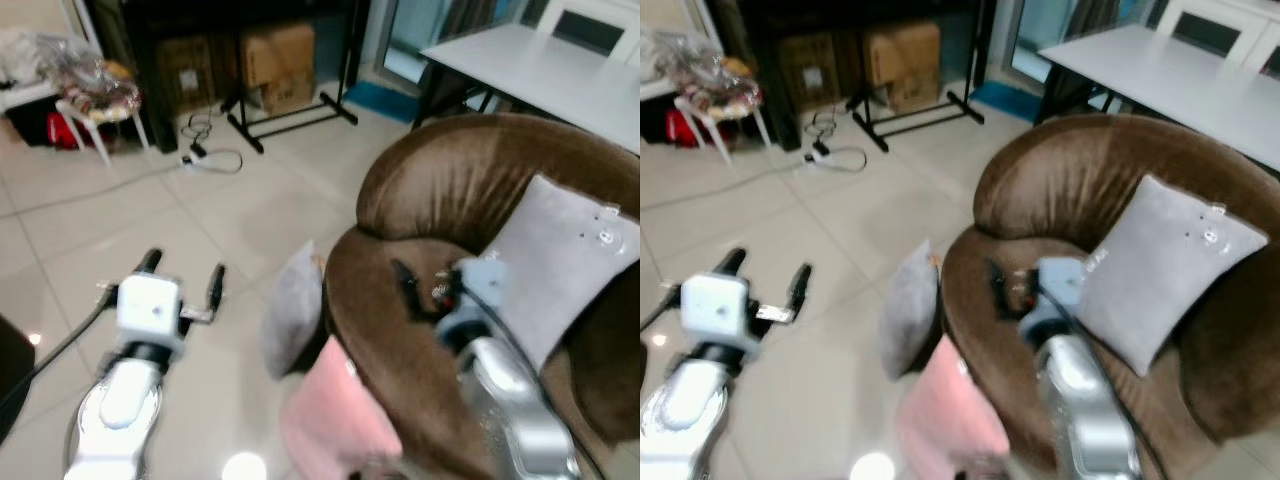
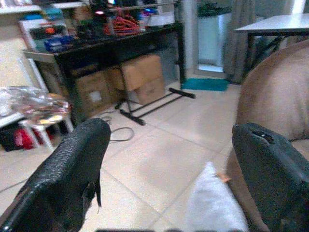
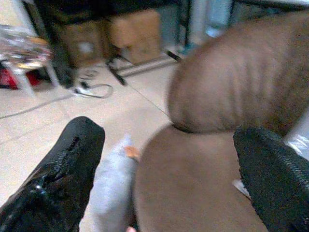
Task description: Move the pillow to the sofa from floor
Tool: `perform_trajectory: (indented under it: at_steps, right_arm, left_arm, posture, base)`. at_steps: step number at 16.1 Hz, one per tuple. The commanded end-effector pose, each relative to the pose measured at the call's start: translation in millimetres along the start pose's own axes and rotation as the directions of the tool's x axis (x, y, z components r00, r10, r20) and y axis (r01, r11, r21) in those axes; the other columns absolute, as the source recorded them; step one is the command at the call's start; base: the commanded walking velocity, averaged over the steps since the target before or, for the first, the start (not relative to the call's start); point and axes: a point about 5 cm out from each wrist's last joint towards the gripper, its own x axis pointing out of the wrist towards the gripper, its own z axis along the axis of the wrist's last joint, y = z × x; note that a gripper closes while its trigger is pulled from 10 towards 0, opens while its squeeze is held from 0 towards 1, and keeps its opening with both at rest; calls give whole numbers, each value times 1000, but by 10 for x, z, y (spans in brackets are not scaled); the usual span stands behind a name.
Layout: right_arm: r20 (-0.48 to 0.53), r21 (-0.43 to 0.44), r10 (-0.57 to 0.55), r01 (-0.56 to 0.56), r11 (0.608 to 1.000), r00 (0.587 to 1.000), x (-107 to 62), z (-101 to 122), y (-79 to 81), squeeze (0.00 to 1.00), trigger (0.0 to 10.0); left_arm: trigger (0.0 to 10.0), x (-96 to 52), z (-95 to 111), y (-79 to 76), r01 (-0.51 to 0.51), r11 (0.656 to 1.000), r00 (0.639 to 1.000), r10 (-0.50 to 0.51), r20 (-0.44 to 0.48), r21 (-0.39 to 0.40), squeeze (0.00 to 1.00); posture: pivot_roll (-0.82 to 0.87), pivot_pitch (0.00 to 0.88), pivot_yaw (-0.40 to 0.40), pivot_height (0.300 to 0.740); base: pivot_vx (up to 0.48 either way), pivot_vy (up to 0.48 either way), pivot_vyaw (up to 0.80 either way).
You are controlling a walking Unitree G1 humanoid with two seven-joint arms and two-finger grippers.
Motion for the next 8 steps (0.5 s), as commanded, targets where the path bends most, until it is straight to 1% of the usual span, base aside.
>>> perform_trajectory:
  at_steps: [1,4,8]
  right_arm:
    - [-10,16,11,-11,1000,1000,5,-5,21,0,10000]
    - [1,15,7,-7,1000,1000,-11,-7,8,0,10000]
    - [-5,1,14,-14,1000,1000,-5,-7,7,0,10000]
  left_arm:
    - [10000,-11,18,44,-14,1000,1000,14,11,28,525]
    - [10000,-21,7,55,-30,999,1000,30,5,28,522]
    - [10000,-36,-19,57,-57,998,998,57,-3,31,522]
  posture:
    - [44,85,-59,736]
    - [42,96,-62,711]
    - [40,103,-69,666]
  base:
    - [0,0,0]
    - [0,0,0]
    - [0,0,0]
